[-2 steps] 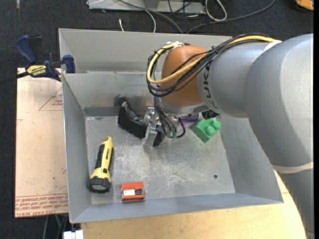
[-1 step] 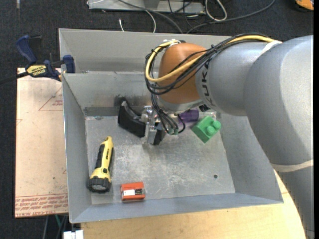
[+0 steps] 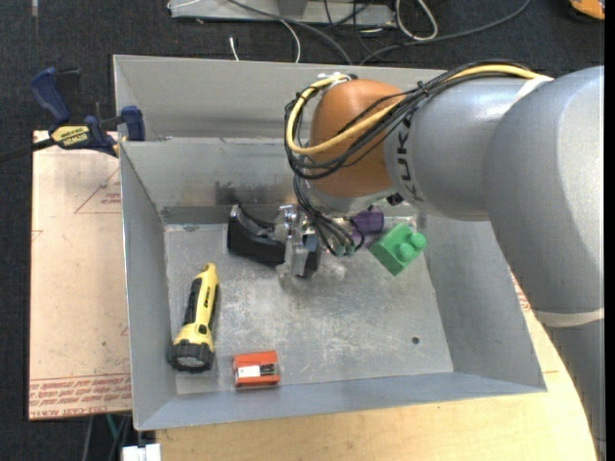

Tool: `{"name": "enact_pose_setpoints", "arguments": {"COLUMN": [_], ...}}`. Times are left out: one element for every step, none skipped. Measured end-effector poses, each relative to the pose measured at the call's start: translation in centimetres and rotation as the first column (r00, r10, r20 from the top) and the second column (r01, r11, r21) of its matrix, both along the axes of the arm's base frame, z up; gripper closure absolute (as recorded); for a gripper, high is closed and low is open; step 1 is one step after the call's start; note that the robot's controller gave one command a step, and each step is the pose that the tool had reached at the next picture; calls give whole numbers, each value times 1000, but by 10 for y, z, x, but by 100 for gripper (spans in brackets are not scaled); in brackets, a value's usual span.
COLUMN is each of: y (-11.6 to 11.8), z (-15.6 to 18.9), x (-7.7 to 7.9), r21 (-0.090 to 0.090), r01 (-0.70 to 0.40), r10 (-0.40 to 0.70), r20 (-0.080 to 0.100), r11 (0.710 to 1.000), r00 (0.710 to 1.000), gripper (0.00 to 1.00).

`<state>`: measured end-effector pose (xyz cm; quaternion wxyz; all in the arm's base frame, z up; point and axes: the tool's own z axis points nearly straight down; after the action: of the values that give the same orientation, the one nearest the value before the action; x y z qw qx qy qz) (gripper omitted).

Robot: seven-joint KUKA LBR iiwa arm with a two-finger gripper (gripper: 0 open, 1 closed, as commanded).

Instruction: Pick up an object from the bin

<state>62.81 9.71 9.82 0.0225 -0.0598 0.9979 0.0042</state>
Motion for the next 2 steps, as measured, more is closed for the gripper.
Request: {"name": "enact_pose_setpoints", "arguments": {"y": [-22, -15], "z": [6, 41], "x": [-22, -16], "r21": [-6, -15], "r01": [-82, -358], "r10": [82, 358], "r20": [-8, -14], "r11": [997, 934], "r00": [997, 934], "gripper": [100, 100]}}
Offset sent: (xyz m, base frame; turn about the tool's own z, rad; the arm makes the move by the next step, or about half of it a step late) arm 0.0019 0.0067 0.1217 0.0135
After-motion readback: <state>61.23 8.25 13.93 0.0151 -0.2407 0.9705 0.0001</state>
